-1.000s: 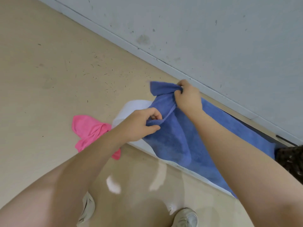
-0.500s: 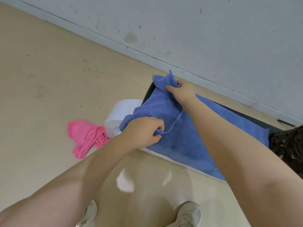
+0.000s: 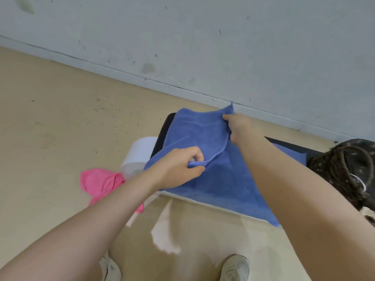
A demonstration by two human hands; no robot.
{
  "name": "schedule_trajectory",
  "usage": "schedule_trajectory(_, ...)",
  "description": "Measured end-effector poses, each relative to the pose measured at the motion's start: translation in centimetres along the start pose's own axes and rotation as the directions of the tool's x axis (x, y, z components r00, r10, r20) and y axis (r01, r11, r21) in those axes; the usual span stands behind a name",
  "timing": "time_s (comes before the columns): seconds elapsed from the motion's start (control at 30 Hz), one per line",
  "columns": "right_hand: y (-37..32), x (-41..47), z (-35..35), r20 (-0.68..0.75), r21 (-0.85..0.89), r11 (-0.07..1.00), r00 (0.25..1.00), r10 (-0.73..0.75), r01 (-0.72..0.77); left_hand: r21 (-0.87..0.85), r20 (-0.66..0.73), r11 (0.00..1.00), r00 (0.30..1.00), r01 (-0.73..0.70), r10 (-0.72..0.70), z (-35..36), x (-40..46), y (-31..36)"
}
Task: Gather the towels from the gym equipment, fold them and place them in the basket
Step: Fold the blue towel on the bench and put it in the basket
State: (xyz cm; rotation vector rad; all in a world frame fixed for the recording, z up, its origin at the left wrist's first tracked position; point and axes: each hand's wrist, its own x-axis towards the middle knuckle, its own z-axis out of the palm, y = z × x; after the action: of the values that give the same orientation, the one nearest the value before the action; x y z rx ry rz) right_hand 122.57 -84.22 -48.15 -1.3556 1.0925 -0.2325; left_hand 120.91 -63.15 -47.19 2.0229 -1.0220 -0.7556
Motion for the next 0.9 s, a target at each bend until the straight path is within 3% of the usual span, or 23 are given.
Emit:
schedule_trajectory(0.1, 1.2, -0.9, -4.3, 0.018, 0.041, 0.999, 1.000, 0.025, -0.026, 0.004, 0.074, 0.997, 0.995, -0.071, 0.071, 2.2, 0.3, 2.0)
schedule_trajectory(0.23, 1.5, -1.7, -10.3, -0.049, 0.113, 0.992, 0.998, -0.049, 0.055, -0.041, 0.145, 0.992, 0.982, -0.121, 0.125, 5.5, 1.5, 5.6)
schedule_trajectory(0.3, 1.9, -2.0, -13.5, -0.170, -0.094, 0.985, 0.973, -0.159, 0.144, -0.070, 0.170, 0.987, 0.973, -0.148, 0.158, 7.5, 2.2, 7.7)
schedule_trajectory(0.37, 2.5, -2.6, -16.7, -0.278, -0.382, 0.900, 0.903, -0.327, 0.209, -0.063, 0.217, 0.981, 0.956, -0.186, 0.195, 9.7, 2.8, 9.7)
schedule_trajectory(0.43, 3.3, -3.2, -19.2, -0.308, -0.576, 0.800, 0.862, -0.403, 0.168, -0.010, 0.298, 0.973, 0.928, -0.231, 0.223, 12.0, 3.3, 11.4)
schedule_trajectory(0.73, 5.9, -2.8, -21.6, -0.204, -0.799, 0.595, 0.895, -0.396, 0.081, 0.116, 0.543, 0.954, 0.822, -0.276, 0.172, 18.4, 5.0, 13.1)
schedule_trajectory(0.8, 6.3, -2.6, -20.9, -0.186, -0.834, 0.548, 0.903, -0.387, 0.063, 0.156, 0.404, 0.956, 0.899, -0.250, 0.169, 17.1, 6.4, 11.6)
schedule_trajectory(0.9, 6.5, -2.1, -20.2, -0.167, -0.858, 0.511, 0.911, -0.377, 0.054, 0.247, -0.020, 0.962, 0.992, -0.119, 0.128, 13.2, 9.5, 8.2)
